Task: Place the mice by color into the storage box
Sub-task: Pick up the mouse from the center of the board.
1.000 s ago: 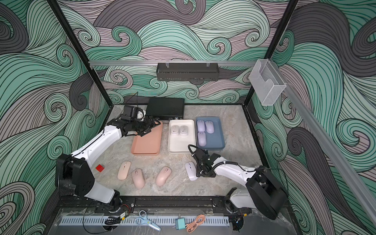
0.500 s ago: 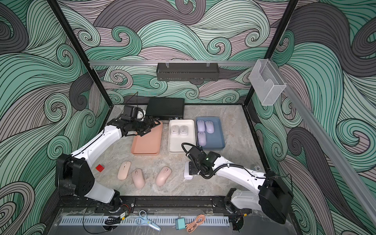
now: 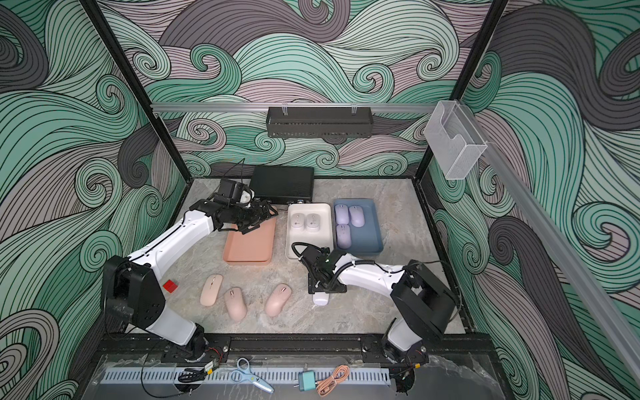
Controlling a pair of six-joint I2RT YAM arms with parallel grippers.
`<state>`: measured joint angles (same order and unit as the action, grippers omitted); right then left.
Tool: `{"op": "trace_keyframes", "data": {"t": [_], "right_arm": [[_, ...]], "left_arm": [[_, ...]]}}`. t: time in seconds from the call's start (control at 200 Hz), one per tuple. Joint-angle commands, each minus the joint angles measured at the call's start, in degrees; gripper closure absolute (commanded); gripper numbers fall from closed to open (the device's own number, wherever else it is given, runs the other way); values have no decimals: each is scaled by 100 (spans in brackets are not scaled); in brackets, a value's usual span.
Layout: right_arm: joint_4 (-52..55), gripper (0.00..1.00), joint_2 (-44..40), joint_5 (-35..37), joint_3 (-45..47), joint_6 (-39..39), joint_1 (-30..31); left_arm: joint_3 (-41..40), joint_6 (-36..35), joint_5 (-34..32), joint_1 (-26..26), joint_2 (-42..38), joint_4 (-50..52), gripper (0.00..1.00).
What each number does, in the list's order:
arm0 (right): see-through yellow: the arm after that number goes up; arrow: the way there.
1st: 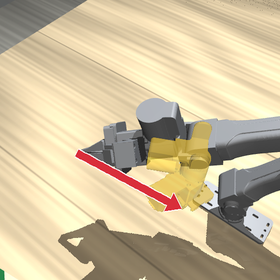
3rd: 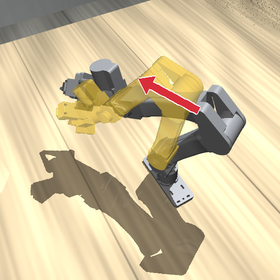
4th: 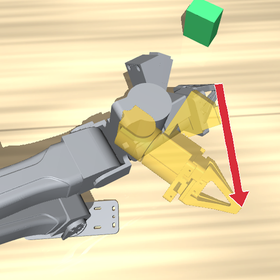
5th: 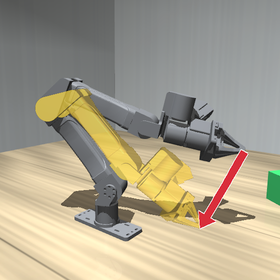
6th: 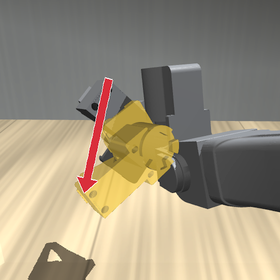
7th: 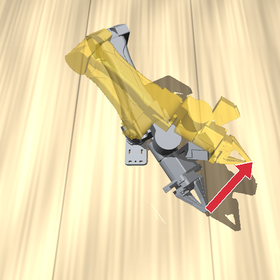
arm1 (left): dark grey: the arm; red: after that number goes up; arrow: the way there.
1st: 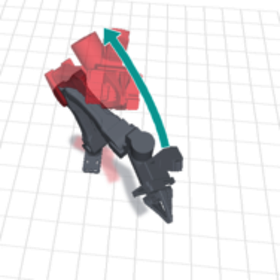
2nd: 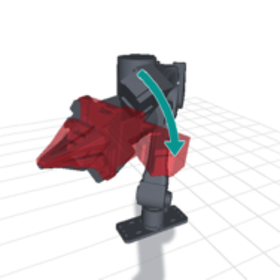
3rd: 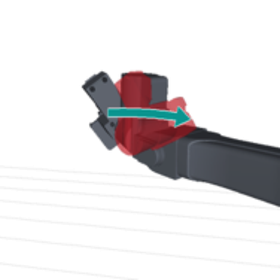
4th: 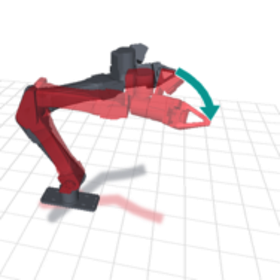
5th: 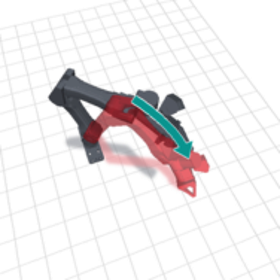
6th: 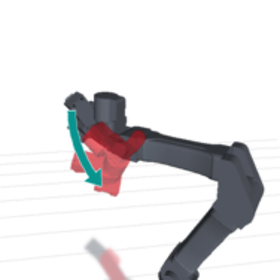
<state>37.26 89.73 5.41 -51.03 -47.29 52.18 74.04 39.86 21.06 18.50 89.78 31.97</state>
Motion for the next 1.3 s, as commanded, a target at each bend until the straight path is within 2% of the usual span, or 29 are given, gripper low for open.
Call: {"op": "trace_keyframes", "data": {"t": [0.0,0.125,0.26,0.41,0.68,0.851,1.051,1.126,1.291], "right_arm": [[-122,23,223,66,-30,-140,29],[-219,32,415,-27,-60,-113,33],[-262,37,354,-19,22,-158,46],[-186,50,144,209,40,-144,80],[495,51,-280,633,-363,25,204],[718,50,-417,855,-1095,402,172],[756,50,786,824,-2847,1016,-172],[631,50,1299,474,-3428,1113,-354],[772,50,2365,312,-4572,1220,-591]], "left_arm": [[182,-129,-101,-11,-109,144,6],[198,-127,-119,-32,-104,152,6],[198,-136,-115,-48,-120,152,6],[212,-127,-76,-90,-145,152,6],[216,-121,-29,-248,-233,151,6],[256,-136,-78,-723,-387,179,6],[151,18,-99,-1592,-340,117,7],[160,72,-7,-1682,-209,134,8],[170,110,144,-1727,-87,117,8]]}}
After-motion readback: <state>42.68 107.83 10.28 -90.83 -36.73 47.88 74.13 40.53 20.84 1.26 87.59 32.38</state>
